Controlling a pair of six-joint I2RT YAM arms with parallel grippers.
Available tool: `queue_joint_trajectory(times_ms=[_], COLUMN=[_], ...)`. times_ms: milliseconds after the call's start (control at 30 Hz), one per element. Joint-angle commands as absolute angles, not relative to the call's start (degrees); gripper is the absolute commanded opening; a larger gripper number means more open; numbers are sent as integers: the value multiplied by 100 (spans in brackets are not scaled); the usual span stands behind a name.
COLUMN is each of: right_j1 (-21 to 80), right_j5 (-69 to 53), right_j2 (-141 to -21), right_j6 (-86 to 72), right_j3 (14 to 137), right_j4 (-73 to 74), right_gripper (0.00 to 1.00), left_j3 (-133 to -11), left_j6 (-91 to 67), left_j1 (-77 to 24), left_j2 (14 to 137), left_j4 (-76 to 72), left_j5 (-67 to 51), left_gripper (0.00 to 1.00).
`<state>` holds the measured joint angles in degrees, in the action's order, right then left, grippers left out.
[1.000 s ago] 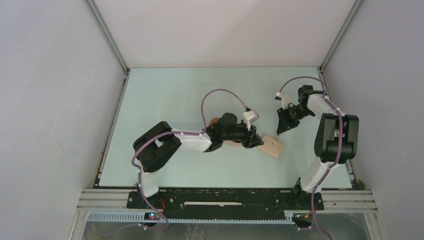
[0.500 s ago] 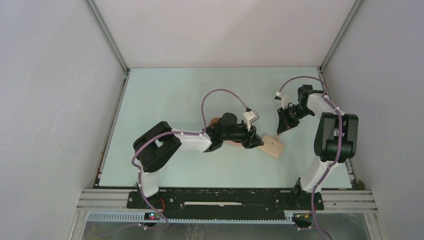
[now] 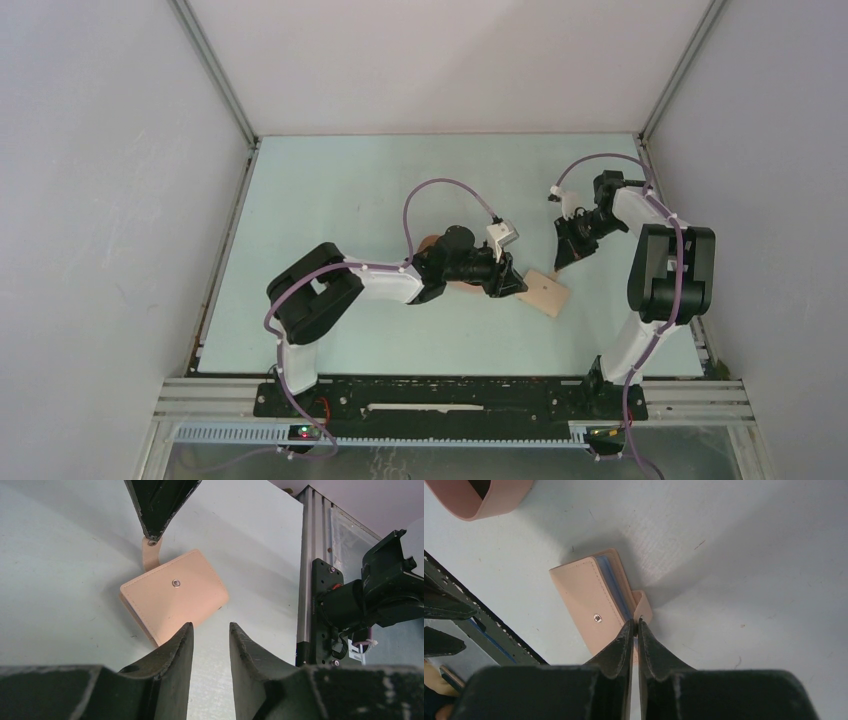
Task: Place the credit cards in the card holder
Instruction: Close the card holder at the center of the board.
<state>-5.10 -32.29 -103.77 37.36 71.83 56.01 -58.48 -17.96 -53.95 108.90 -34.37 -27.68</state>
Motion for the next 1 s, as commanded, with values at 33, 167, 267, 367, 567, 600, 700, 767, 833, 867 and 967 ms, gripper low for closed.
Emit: queue_joint_trajectory(times_ms=[33,167,267,367,567,600,700,767,833,867,967], right_j1=[-483,-483,-467,-421,-218,-182,-88,-43,-16,-17,151], right_j5=[-3192,-3177,-3275,-3392,-3276,-3222,-3045,-2992,-2887,-2854,-2718], right_j2=[-10381,-10352,-10297,-10185,-9933,-9893,-9773,-9689,-9625,-9585,-9619], right_j6=[3876,3876,3921,4007,4139,4127,4081,4079,4078,4078,4093], right_j3=[7390,7389,7389,7350,7085,7058,6972,6918,6839,6800,6717], right_j4=[5717,5721,5772,5844,5772,5754,5671,5658,5632,5619,5624], right_gripper=[9,0,0,0,0,0,0,0,0,0,0], left_j3=[-6025,-6024,-6017,-5961,-5706,-5677,-5582,-5525,-5508,-5504,-5497], left_j6=[-1687,-1687,-1679,-1628,-1625,-1626,-1613,-1617,-1630,-1634,-1634], left_j1=[-5364,-5367,-5354,-5315,-5168,-5155,-5094,-5054,-5033,-5028,-5019], left_j2=[10952,10953,10945,10899,10731,10709,10645,10620,10611,10624,10632], left_j4=[-3577,-3577,-3577,-3577,-3726,-3747,-3808,-3860,-3896,-3906,-3920], left_j5=[-2927,-2935,-2951,-2952,-2986,-2988,-3013,-3033,-3060,-3074,-3098], left_gripper=[37,37,37,35,33,33,33,33,33,33,32])
